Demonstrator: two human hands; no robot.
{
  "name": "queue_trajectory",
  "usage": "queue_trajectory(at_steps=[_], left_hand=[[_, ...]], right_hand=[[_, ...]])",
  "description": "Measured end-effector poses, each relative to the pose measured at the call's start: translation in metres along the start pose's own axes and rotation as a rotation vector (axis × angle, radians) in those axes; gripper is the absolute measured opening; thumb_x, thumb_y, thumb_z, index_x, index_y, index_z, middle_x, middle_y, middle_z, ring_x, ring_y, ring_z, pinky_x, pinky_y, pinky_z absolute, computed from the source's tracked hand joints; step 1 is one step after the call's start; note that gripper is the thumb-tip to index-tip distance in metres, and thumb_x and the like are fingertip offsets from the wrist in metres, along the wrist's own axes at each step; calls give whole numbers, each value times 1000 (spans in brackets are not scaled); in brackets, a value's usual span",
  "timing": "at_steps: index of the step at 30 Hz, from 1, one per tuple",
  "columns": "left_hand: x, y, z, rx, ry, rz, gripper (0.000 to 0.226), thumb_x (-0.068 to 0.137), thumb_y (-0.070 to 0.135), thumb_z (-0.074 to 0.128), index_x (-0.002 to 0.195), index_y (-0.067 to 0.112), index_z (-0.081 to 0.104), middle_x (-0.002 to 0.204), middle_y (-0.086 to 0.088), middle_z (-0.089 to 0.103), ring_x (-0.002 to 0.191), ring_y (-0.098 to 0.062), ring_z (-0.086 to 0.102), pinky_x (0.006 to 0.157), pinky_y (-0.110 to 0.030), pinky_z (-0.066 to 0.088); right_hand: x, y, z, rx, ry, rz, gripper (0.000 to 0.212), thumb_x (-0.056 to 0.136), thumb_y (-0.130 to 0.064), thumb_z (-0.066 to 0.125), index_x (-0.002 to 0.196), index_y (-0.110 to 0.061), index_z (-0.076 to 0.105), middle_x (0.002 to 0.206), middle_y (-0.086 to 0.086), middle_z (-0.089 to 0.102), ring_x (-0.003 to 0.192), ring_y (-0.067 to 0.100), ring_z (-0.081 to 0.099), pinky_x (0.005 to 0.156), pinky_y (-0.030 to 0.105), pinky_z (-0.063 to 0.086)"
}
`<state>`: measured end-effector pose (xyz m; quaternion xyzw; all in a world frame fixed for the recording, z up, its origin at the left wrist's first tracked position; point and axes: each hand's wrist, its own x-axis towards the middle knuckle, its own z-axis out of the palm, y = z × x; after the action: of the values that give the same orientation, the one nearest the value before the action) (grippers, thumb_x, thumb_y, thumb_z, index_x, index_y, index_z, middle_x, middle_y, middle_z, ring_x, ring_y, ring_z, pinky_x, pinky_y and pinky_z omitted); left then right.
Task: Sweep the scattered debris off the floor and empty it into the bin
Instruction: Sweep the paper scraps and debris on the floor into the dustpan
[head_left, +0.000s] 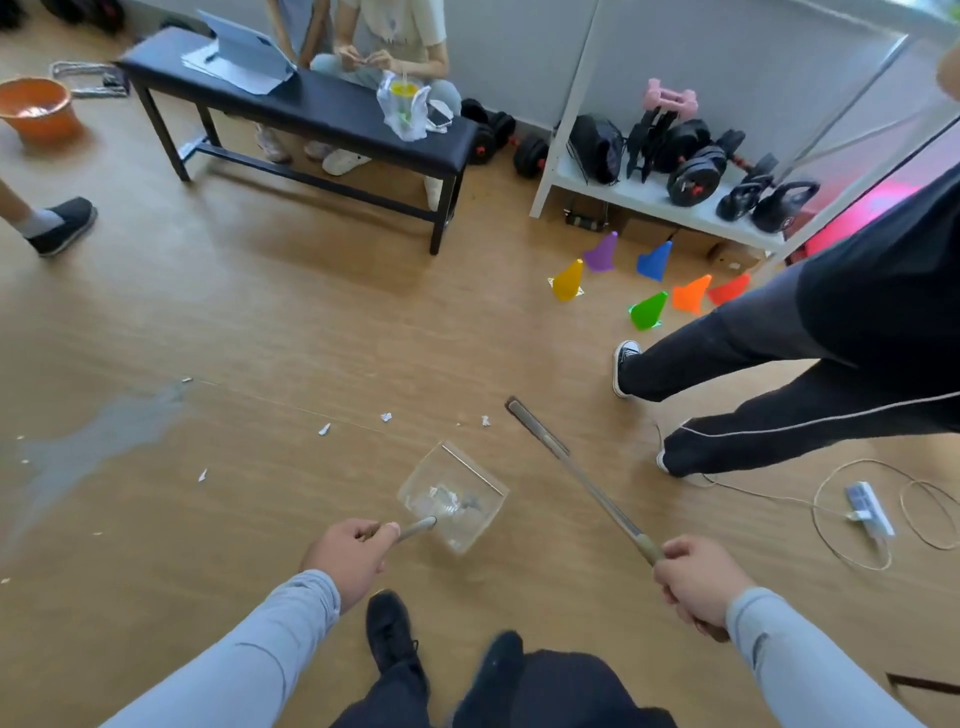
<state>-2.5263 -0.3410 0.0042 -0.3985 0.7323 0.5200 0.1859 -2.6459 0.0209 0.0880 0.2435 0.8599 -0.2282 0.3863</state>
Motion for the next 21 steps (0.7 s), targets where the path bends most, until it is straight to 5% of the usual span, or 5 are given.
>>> queue_trajectory(at_steps=[9,15,21], left_hand=[[79,32,31,94,-5,-103,37,77,53,54,58,22,51,52,3,46,53,-22,42,57,-29,41],[124,54,53,146,7,-182,41,71,54,53,70,15,63,60,-1,63,59,-25,55,63,-31,51],[142,94,78,210,17,-152,27,82,43,55,79,17,62,73,-5,66,63,-23,53,58,-26,41]], right_hand=[[103,-89,1,-176,16,-77,30,89,-13,48,111,-26,64,71,10,62,50,23,49,44,20,36],[165,-124,21,-257,4,-89,32,91,-15,47,108,-32,67,77,8,63,55,25,51,44,21,40],[165,-120,31,-394,-91,-65,32,90,-11,50,116,-16,70,75,8,60,59,26,52,50,26,45]])
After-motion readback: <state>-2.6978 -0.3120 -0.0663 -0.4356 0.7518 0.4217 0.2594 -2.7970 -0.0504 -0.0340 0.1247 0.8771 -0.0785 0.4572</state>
